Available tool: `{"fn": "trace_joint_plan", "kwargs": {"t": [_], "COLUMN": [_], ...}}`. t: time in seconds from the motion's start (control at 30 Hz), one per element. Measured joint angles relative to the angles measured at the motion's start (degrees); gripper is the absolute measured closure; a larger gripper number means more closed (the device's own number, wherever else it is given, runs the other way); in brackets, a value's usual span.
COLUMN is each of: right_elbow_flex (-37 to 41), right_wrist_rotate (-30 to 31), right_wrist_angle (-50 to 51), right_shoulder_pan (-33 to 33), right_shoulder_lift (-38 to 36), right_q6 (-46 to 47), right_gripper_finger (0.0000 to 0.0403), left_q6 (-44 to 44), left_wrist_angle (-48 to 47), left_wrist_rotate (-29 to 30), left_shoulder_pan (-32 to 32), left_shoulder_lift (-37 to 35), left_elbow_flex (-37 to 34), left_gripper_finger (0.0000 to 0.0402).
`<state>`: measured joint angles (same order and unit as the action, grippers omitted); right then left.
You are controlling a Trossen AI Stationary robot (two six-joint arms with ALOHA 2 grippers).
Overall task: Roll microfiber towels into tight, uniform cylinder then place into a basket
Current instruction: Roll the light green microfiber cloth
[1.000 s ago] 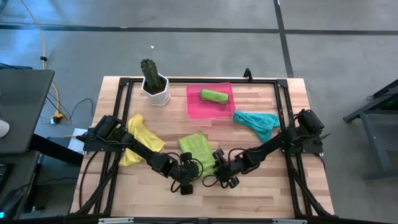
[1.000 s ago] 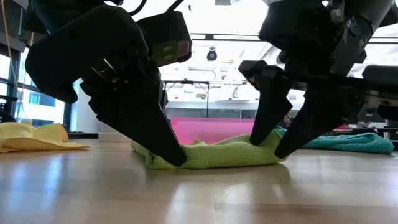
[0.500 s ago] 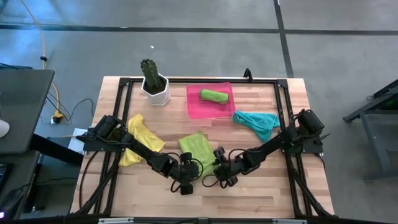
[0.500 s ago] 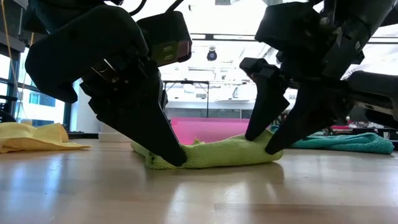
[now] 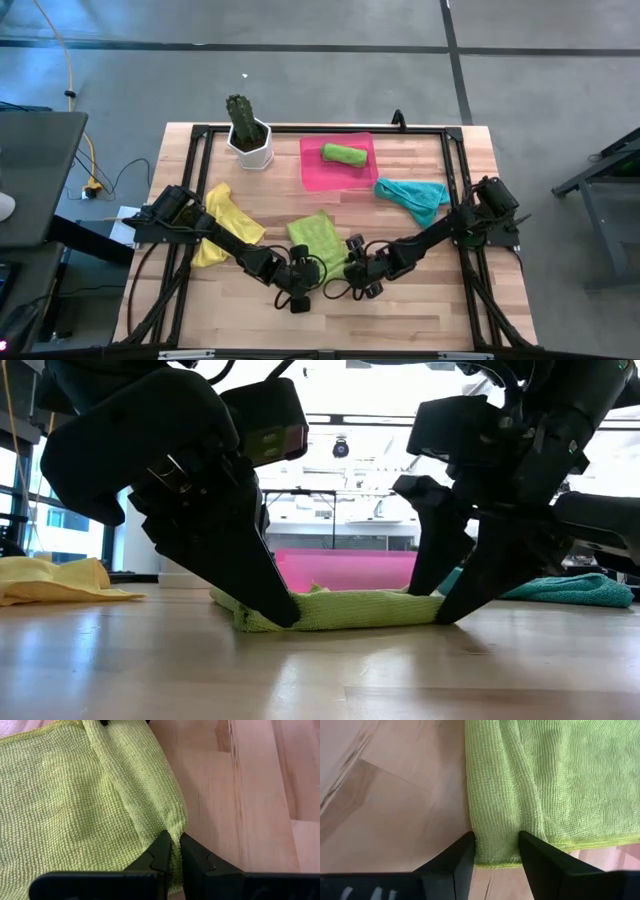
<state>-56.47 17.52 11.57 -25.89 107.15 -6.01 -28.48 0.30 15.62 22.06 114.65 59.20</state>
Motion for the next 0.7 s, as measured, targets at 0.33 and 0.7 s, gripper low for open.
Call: {"fn": "trace_joint_plan", "kwargs": {"t": [0.33, 0.7], "right_elbow_flex": [0.08, 0.13], "right_wrist_rotate": [-5.98, -27.22], "right_wrist_angle": [0.63, -0.37], "right_shoulder_pan": [1.05, 5.36], "right_shoulder_lift": [0.15, 0.14], "right_q6": [3.98, 12.92], "right_gripper_finger": [0.0391, 0.0400], "left_q6": [-0.08, -8.24], "left_wrist_angle": [2.91, 5.74], "left_wrist_rotate": [-2.09, -5.24], "left_shoulder_pan": [0.00, 0.02], "left_shoulder_lift": [0.17, 0.27], "left_elbow_flex": [-0.02, -0.02], "left_gripper_finger": [0.0382, 0.0382]}}
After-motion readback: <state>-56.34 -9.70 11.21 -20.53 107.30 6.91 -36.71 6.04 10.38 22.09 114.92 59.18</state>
